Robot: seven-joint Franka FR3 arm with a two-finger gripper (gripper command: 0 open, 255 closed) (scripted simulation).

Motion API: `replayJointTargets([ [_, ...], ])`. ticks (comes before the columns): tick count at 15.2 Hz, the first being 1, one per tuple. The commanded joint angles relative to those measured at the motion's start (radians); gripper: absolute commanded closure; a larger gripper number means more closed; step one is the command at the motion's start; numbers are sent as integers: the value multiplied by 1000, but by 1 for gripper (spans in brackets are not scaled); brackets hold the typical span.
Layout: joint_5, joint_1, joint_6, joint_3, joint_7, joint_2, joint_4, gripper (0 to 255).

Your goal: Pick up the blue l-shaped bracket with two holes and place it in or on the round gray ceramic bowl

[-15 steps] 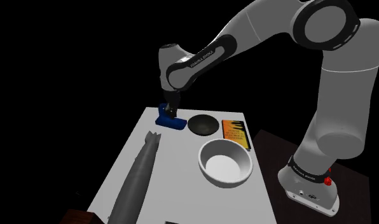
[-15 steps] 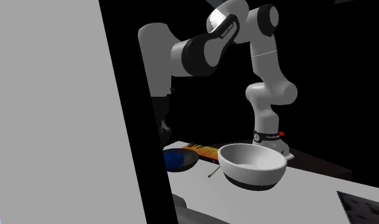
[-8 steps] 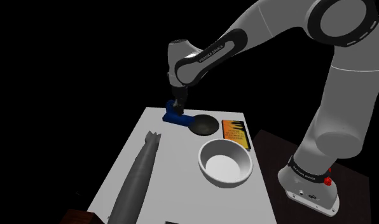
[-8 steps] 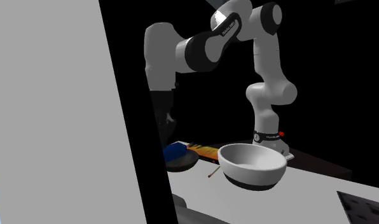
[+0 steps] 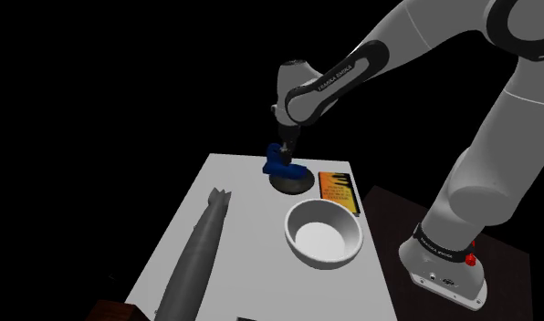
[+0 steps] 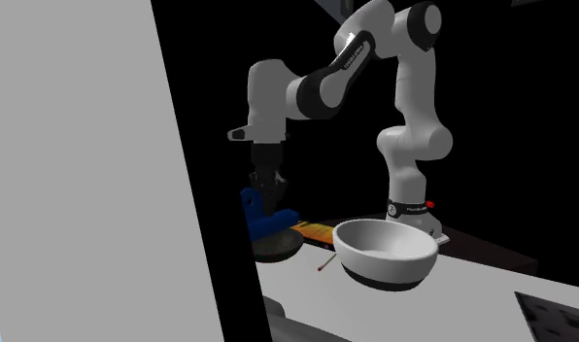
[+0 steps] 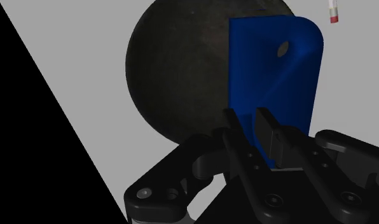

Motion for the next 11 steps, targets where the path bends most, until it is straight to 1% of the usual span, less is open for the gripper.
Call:
replayJointTargets([
  [1,5,-16,11,-16,-36,-32,-42,255],
  [9,-8,-16,122,-16,-26,49,-73,255],
  [10,-12,-16,147,-17,-23,69,-77,255],
  [11,-12,-16,147,-17,-23,68,-78,255],
])
